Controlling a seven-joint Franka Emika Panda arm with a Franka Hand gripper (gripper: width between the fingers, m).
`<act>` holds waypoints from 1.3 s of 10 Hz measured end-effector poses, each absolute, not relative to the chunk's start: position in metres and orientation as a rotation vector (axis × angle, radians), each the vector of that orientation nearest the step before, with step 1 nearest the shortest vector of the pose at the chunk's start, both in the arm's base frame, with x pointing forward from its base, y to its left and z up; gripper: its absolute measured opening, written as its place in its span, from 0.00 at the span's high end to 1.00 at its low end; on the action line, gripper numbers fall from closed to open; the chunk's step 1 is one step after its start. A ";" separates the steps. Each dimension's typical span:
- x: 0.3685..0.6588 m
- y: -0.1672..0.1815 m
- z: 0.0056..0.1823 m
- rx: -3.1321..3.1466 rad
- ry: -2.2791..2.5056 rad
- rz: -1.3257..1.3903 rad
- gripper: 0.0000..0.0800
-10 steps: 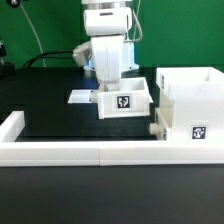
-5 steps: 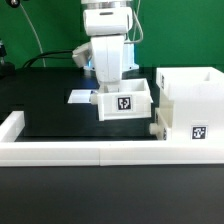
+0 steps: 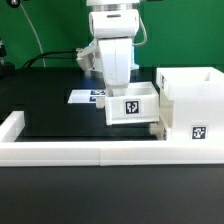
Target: Assemble drawer
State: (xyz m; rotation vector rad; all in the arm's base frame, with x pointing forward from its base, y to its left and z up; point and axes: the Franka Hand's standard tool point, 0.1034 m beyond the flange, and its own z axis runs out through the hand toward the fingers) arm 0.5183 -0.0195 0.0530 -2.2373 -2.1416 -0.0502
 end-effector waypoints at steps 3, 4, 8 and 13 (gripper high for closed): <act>0.522 -0.019 0.055 -2.233 -2.144 -0.047 0.94; 0.527 -0.019 0.057 -2.235 -2.148 -0.055 0.94; 0.536 -0.020 0.059 -2.226 -2.169 -0.070 0.94; 0.535 -0.016 0.059 -2.222 -2.173 -0.074 0.94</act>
Offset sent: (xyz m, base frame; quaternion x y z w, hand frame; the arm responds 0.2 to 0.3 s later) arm 0.0210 0.0064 0.0055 -0.0002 0.0035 -0.0380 0.9993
